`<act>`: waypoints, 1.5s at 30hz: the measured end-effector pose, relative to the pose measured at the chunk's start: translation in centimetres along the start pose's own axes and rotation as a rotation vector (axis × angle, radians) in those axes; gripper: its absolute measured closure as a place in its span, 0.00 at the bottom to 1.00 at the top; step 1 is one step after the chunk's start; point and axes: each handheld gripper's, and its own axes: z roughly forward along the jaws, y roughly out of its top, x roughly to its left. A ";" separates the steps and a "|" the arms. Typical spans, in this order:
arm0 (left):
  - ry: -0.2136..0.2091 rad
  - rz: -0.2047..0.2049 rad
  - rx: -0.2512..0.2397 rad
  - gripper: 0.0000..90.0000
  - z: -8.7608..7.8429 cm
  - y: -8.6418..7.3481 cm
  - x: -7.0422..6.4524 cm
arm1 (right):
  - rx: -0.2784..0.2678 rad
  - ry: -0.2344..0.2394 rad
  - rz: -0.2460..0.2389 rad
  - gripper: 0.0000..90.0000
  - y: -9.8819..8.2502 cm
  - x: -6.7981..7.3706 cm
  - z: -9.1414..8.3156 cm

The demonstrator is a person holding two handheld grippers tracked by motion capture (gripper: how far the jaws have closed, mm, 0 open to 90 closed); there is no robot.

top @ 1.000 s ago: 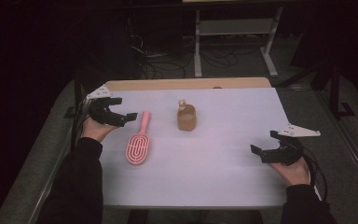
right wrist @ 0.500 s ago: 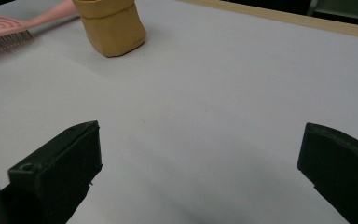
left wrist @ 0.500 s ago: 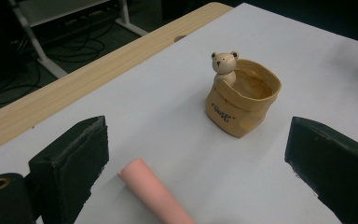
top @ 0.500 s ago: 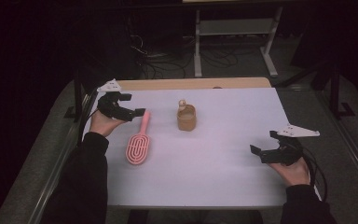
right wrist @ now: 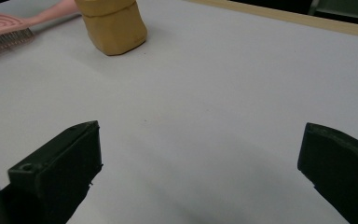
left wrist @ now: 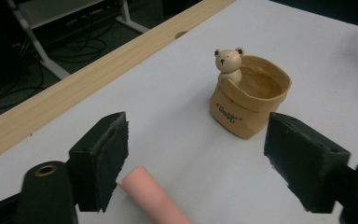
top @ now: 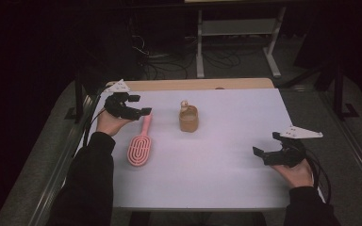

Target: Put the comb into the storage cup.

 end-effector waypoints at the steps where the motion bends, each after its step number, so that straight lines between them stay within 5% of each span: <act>1: -0.001 -0.004 -0.005 0.28 0.0 0.0 0.1 | 0.001 0.001 0.000 0.00 0.0 0.0 0.0; 16: 0.014 -0.010 0.023 0.50 1.8 -0.5 0.4 | 0.004 0.001 0.003 0.00 0.0 0.0 0.1; 20: 0.032 -0.053 0.047 0.62 2.7 -0.6 0.5 | 0.004 0.002 0.006 0.00 0.0 -0.1 0.1; 28: 0.030 -0.067 0.079 0.72 3.8 -1.0 0.6 | 0.002 0.001 0.007 0.00 0.0 -0.1 0.0; 39: 0.010 -0.083 0.228 0.91 6.0 -2.4 1.1 | 0.005 0.004 0.011 0.00 -0.1 -0.2 0.1; 45: 0.007 -0.053 0.239 0.99 6.5 -2.5 1.0 | 0.008 0.002 0.013 0.00 -0.2 -0.3 0.2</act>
